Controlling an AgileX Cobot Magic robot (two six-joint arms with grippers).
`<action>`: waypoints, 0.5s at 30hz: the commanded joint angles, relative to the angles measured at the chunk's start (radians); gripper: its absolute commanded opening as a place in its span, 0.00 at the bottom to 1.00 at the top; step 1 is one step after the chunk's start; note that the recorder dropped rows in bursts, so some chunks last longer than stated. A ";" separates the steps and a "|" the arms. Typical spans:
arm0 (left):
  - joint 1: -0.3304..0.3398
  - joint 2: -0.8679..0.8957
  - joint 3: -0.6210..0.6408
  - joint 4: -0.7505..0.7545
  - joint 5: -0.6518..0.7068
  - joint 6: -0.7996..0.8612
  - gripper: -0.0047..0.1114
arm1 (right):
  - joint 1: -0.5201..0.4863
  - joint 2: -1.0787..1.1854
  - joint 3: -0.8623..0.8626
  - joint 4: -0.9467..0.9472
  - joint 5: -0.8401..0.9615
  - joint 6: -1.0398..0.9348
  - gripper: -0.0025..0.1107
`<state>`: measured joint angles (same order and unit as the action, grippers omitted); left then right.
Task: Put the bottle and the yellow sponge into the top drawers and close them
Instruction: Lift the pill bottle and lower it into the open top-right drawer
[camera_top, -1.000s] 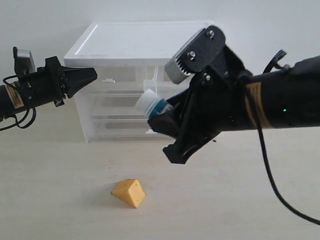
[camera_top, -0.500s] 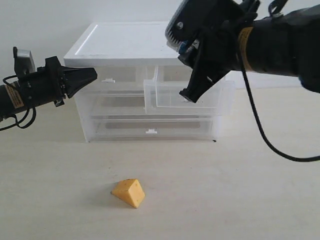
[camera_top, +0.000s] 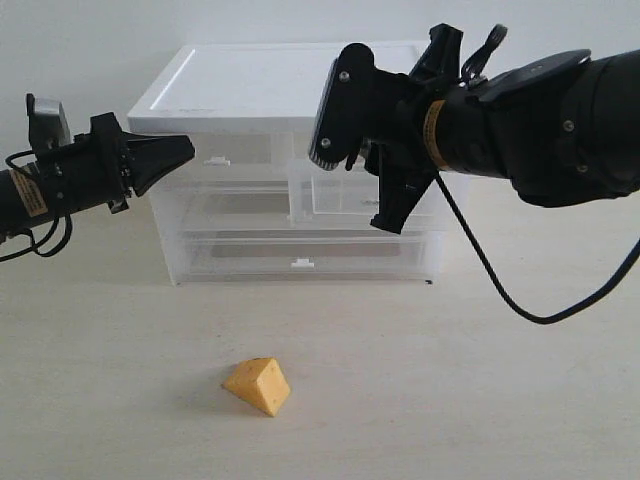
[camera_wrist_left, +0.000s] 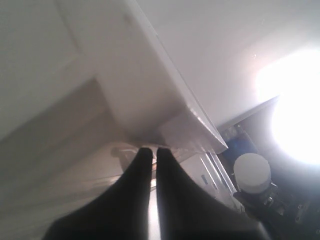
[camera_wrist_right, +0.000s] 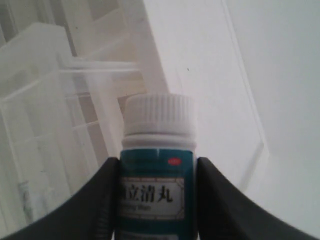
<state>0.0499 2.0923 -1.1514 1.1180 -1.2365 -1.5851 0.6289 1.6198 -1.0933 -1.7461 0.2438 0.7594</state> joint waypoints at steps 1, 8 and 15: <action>-0.001 -0.002 -0.007 -0.051 0.033 0.013 0.07 | -0.002 -0.002 -0.008 0.002 0.040 -0.004 0.02; -0.001 -0.002 -0.007 -0.051 0.033 0.015 0.07 | -0.002 -0.002 -0.008 0.002 -0.006 0.015 0.24; -0.001 -0.002 -0.007 -0.051 0.033 0.015 0.07 | -0.002 -0.002 -0.008 0.002 0.044 0.019 0.50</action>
<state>0.0499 2.0923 -1.1514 1.1180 -1.2365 -1.5772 0.6289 1.6198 -1.0933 -1.7442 0.2599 0.7690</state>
